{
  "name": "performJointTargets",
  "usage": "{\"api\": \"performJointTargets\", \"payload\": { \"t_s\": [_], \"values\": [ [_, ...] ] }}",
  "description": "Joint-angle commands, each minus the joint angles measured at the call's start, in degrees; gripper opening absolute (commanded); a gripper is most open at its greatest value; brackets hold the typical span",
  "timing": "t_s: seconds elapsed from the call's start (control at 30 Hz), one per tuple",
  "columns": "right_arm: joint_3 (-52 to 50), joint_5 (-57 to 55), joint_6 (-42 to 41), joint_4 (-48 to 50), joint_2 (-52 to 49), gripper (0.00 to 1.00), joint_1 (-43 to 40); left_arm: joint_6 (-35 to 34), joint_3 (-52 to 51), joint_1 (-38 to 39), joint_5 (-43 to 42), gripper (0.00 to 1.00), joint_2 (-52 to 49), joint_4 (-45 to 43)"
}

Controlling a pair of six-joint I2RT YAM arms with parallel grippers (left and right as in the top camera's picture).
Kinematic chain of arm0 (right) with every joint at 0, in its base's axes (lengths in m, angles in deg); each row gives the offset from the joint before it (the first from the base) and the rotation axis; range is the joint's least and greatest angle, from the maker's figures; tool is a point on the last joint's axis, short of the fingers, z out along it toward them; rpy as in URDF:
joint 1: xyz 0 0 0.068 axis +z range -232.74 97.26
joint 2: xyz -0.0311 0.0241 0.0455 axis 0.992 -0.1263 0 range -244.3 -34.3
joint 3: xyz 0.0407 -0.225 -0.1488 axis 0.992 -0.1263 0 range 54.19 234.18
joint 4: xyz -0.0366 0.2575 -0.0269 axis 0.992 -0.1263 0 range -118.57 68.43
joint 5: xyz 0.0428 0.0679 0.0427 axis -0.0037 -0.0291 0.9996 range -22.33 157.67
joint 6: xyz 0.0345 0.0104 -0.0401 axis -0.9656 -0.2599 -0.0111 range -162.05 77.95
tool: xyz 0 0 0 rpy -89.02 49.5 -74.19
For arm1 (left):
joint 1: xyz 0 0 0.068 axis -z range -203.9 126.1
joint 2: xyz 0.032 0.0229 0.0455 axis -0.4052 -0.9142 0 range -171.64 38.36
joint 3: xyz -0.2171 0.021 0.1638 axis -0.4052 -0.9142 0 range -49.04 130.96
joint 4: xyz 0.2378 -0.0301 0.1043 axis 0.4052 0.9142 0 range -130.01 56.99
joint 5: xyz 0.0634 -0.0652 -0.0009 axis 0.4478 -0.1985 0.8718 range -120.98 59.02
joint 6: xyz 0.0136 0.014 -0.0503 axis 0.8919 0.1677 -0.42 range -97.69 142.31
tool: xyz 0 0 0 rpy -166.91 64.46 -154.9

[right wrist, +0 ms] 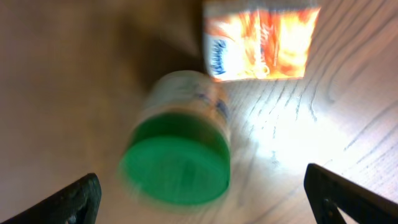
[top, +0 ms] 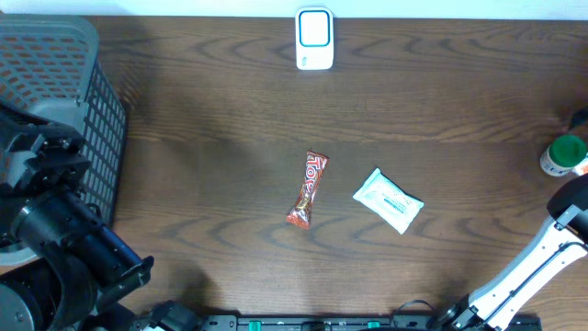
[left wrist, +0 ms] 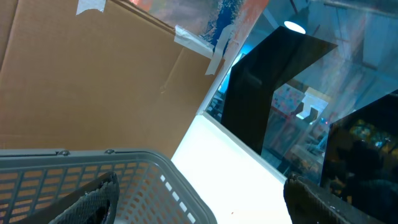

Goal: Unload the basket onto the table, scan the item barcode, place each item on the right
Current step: 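Reach the right gripper to the red TOP bar and grasp it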

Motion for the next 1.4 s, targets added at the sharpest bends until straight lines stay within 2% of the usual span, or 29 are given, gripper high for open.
{"api": "performJointTargets", "payload": {
  "t_s": [0.0, 0.17, 0.33, 0.47, 0.73, 0.9, 1.07, 1.23, 1.37],
  "values": [
    [12.44, 6.99, 1.09, -1.84, 1.51, 0.99, 0.85, -0.7, -0.39, -0.24, 0.68, 0.85, -0.46, -0.07],
    [20.76, 13.77, 2.29, -1.79, 6.36, 0.99, 4.31, -0.7, -0.39, -0.24, 0.68, 0.85, -0.55, -0.07],
    [20.74, 19.65, 7.72, -1.84, 10.01, 0.99, 11.56, -0.7, -0.39, -0.24, 0.68, 0.85, -0.52, -0.07],
    [18.03, 28.57, 7.65, -1.81, 10.16, 0.99, 19.87, -0.7, -0.39, -0.24, 0.68, 0.85, -0.52, -0.07],
    [-0.28, 24.81, 8.46, -1.73, 10.14, 0.99, 39.6, -0.7, -0.39, -0.24, 0.68, 0.85, -0.52, -0.09],
    [-14.88, 26.1, 15.72, 0.15, 10.14, 0.99, 47.84, -0.7, -0.39, -0.24, 0.68, 0.85, -0.52, -0.09],
    [-29.55, 36.0, 28.89, 5.51, 10.14, 0.99, 52.78, -0.72, -0.39, -0.24, 0.66, 0.85, -0.52, -0.09],
    [-41.22, 36.33, 29.94, 16.79, 10.12, 0.99, 55.12, -1.66, -0.39, -0.24, 0.68, 0.85, -0.52, -0.04],
    [-44.54, 36.3, 32.46, 22.43, 10.1, 0.99, 56.28, -1.75, -0.39, -0.24, 0.68, 0.85, -0.52, -0.04]
  ]
}}
